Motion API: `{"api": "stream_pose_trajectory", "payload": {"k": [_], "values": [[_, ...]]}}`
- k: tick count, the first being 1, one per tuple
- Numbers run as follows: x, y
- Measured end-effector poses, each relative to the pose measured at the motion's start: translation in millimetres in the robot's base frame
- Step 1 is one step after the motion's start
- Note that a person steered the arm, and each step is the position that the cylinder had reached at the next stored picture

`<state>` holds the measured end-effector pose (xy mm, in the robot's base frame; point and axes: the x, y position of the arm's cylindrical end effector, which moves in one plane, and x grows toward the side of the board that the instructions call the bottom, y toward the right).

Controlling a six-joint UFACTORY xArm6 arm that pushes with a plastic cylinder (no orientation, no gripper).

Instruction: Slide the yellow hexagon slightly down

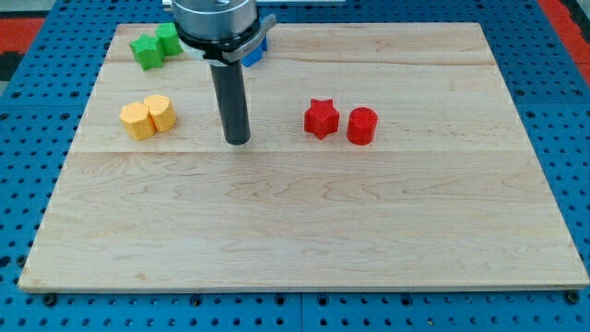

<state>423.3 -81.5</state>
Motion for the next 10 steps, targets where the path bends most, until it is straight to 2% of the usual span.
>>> {"api": "stream_pose_trajectory", "payload": {"k": [2,3,4,5,6,7,8,10], "values": [[0.0,-13.0],[-47.5,-5.3],[-85.3,-64.3],[-75.2,-127.2],[-35.2,-131.0],[-31.6,-104.8],[-25.7,-104.4],[-9.2,-146.3]]}}
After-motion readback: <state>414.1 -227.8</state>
